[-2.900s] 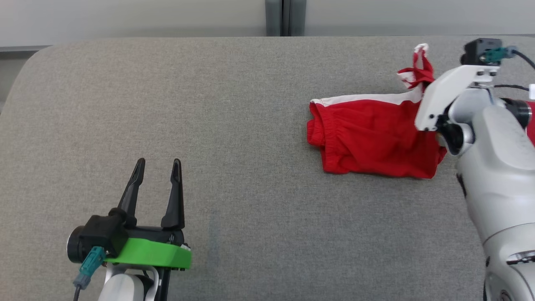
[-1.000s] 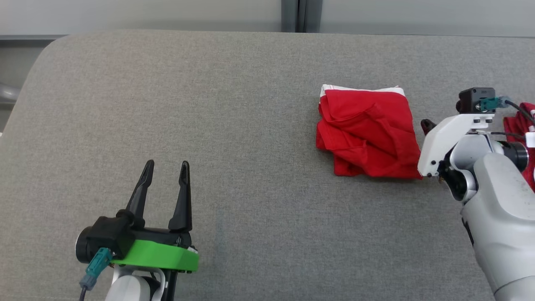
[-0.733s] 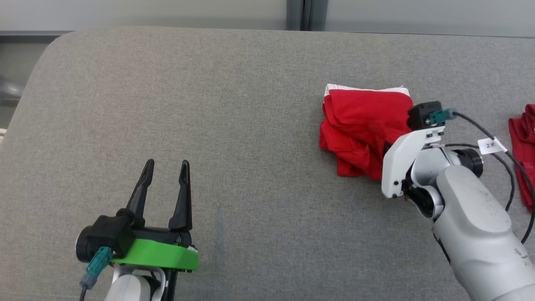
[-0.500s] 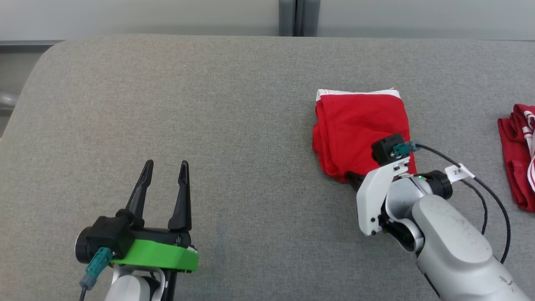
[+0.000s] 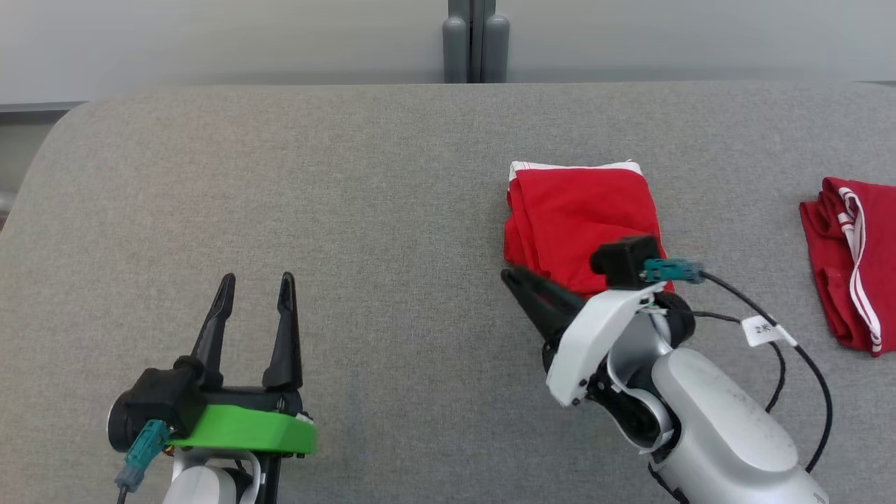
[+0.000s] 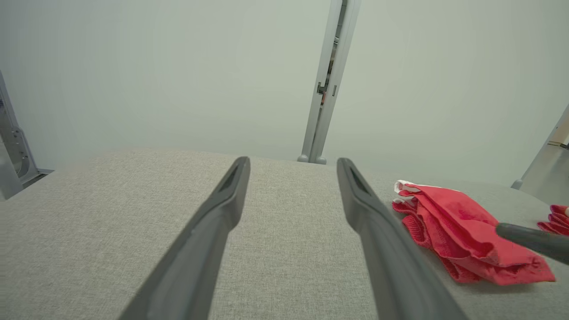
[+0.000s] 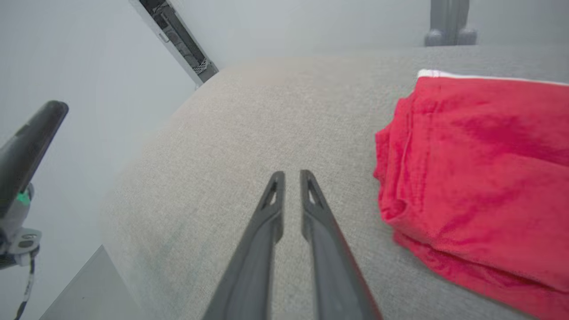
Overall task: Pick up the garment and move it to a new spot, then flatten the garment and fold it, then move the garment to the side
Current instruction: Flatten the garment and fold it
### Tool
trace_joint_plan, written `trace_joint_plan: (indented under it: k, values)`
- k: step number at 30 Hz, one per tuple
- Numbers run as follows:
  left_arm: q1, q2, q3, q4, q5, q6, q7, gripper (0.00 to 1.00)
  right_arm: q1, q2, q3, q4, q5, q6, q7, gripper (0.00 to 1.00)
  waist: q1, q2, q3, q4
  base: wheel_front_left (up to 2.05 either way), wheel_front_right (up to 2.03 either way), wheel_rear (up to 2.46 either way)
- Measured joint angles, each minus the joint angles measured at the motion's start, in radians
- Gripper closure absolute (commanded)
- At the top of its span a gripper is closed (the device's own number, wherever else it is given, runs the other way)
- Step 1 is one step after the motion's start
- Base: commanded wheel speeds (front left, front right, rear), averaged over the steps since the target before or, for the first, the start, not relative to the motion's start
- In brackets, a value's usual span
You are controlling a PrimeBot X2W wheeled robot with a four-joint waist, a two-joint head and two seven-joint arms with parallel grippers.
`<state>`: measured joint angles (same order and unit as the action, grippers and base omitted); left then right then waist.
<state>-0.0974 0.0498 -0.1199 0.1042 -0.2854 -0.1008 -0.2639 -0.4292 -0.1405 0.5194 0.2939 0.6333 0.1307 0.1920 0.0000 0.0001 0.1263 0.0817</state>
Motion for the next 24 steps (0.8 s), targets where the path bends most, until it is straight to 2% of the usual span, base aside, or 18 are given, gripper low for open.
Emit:
trace_joint_plan:
  k: [4,8,13,17,24]
  values:
    - [0.005,0.000,0.032,0.006,-0.003,0.009,0.000,0.00,0.027,-0.010,-0.112,-0.068,-0.044,0.000,-0.146,0.00,0.0000,0.0000,-0.026,-0.013,0.00,0.00,0.00]
    - [0.015,0.000,0.061,0.021,-0.005,0.014,0.000,0.00,0.079,-0.006,-0.216,-0.100,-0.105,0.000,-0.237,0.00,0.0000,-0.0001,-0.056,-0.032,0.00,0.00,0.00]
    - [0.028,0.000,0.074,0.043,-0.002,0.021,0.000,0.00,0.123,-0.033,-0.308,-0.096,-0.209,0.000,-0.274,0.00,0.0000,0.0000,-0.096,-0.057,0.00,0.00,0.00]
    - [0.036,0.000,0.077,0.067,0.003,0.020,0.000,0.00,0.161,-0.037,-0.381,-0.078,-0.240,0.000,-0.286,0.00,0.0000,0.0000,-0.120,-0.082,0.00,0.00,0.00]
    - [0.050,0.000,0.081,0.116,0.005,0.017,0.000,0.00,0.200,-0.081,-0.407,-0.020,-0.258,0.000,-0.311,0.00,0.0000,0.0000,-0.146,-0.118,0.00,0.00,0.00]
